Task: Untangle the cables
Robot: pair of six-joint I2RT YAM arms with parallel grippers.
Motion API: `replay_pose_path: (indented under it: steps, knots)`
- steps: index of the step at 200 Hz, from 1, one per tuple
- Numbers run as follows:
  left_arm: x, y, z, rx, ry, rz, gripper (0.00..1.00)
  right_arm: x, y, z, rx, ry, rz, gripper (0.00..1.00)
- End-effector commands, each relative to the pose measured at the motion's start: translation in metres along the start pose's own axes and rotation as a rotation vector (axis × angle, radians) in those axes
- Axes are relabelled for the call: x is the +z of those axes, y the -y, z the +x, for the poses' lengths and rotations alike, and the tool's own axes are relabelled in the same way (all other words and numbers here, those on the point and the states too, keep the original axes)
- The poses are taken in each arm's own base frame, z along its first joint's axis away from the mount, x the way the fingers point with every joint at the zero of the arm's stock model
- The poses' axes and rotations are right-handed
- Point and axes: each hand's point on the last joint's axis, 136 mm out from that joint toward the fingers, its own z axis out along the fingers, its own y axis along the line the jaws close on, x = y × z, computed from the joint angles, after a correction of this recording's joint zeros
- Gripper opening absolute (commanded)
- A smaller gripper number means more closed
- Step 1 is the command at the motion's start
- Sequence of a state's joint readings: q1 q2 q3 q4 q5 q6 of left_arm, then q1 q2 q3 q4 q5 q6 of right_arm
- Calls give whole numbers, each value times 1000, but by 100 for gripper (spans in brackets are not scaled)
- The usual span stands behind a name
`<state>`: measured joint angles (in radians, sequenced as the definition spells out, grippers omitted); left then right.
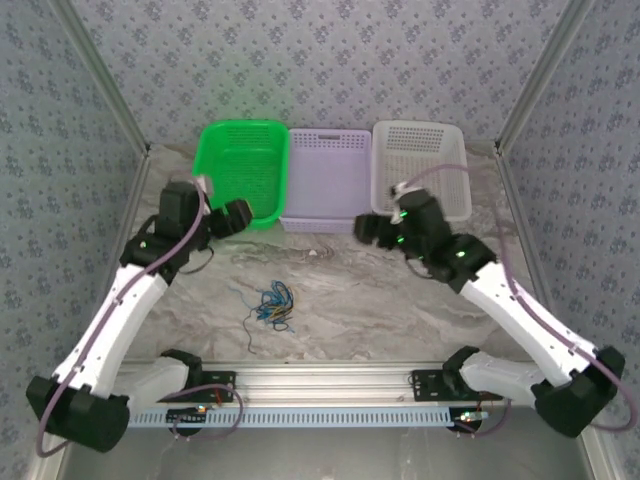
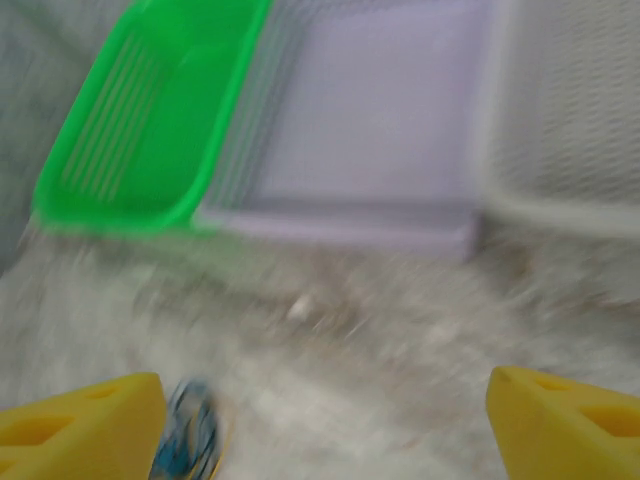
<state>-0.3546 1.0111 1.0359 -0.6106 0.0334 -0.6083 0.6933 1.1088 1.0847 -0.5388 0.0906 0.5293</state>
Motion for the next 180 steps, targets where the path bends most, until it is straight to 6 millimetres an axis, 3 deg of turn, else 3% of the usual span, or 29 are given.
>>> replay_pose_path:
  steps: [1,13,37,43,66,90,116,180]
  knots:
    - [-1,-34,80,-75,-205,-129,85,19,-29,53,-152,-192,26,88]
    - [5,-42,108,-104,-244,-129,82,35,-58,83,-230,-263,-15,85]
    - [17,-56,148,-170,-307,-112,68,69,-100,136,-328,-395,-91,74]
    - [21,-55,154,-183,-316,-93,64,75,-117,138,-335,-409,-126,70]
    - [32,-54,173,-195,-370,-61,53,103,-138,169,-368,-494,-146,65]
    - [41,-54,184,-195,-405,-57,48,121,-145,184,-355,-528,-168,64]
    - [44,-59,196,-194,-420,-73,42,139,-140,195,-343,-548,-166,60]
    - [43,-73,213,-193,-436,-117,44,170,-136,204,-299,-576,-160,52]
